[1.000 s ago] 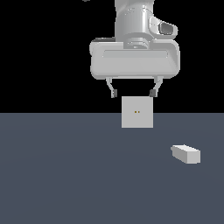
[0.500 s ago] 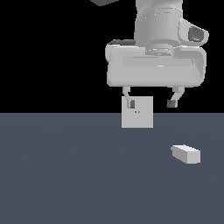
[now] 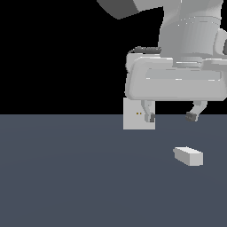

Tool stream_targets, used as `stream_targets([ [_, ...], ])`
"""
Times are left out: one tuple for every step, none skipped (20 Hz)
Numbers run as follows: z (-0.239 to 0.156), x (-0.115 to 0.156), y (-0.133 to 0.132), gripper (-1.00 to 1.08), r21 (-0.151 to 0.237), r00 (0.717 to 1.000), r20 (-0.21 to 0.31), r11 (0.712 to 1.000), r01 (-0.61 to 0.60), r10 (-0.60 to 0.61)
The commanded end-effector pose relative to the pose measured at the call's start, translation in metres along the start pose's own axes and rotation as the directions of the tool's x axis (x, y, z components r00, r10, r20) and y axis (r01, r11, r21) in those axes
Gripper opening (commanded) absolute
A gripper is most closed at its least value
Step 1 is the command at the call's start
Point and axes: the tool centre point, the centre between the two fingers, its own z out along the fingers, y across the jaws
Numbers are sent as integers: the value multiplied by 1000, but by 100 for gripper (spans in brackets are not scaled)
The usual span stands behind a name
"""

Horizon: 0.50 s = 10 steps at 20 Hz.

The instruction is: Plug the charger into the wall socket.

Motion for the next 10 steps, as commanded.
stream_targets([
  [5,-4,7,100,3,1000,-24,1000,9,-9],
  [6,-5,9,100,4,999,-32,1000,13,-13],
  [8,-6,11,100,6,999,-40,1000,16,-16],
  [10,-7,14,100,7,999,-48,1000,19,-19],
  [11,-8,16,100,8,998,-55,1000,22,-21],
  [13,-9,17,100,9,998,-62,1000,25,-24],
  [14,-9,19,100,11,997,-68,1000,27,-27],
  [16,-10,21,100,12,997,-74,999,30,-29],
  [17,-11,22,100,13,996,-80,999,32,-31],
  [18,-11,24,100,14,996,-85,999,34,-33],
])
